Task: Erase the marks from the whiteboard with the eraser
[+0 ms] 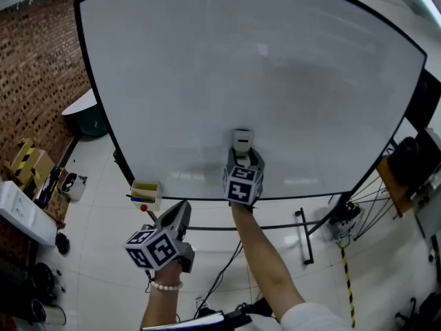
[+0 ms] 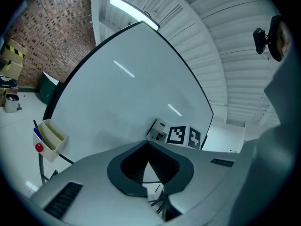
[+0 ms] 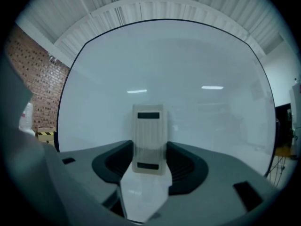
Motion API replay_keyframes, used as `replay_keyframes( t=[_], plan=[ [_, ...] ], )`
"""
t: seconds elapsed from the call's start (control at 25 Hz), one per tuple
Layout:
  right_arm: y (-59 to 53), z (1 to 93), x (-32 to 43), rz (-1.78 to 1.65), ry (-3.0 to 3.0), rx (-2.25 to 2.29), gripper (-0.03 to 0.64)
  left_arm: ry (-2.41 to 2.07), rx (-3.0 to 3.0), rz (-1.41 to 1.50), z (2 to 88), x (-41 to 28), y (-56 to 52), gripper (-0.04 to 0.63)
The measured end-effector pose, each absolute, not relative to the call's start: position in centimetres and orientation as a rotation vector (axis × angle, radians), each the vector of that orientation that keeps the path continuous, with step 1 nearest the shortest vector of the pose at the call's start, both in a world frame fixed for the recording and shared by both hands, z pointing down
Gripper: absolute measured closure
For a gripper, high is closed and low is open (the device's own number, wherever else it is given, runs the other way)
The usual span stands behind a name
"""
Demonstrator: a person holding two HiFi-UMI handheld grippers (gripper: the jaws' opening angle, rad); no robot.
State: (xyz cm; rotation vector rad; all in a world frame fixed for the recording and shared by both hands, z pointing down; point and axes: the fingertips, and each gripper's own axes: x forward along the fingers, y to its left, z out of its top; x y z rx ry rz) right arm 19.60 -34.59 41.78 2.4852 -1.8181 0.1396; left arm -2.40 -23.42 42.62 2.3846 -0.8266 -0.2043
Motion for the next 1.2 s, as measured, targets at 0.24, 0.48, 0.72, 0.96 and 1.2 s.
replay_keyframes(
  t=[0.24,0.48,0.72,0.96,1.2],
  plan=[
    [-32.7,41.7,23.8,0.115,-1.843,2.458,0.365,-0.807,2.412,-0.176,41.8,3.3,-22.2,0.606],
    [-31.1,41.6,27.9,0.114,-1.851,2.455,0.364,-0.760,2.437,-0.137,41.4,9.3,-21.0,0.606],
    [-28.8,42.5,33.8,0.128,-1.832,2.464,0.364,-0.711,2.462,-0.114,41.2,15.8,-19.8,0.606],
    [-26.2,42.8,41.2,0.143,-1.783,2.513,0.364,-0.648,2.480,-0.079,41.6,22.3,-18.3,0.606],
    [-23.7,42.9,46.9,0.127,-1.790,2.490,0.364,-0.582,2.502,-0.067,41.5,28.1,-16.4,0.606]
  ],
)
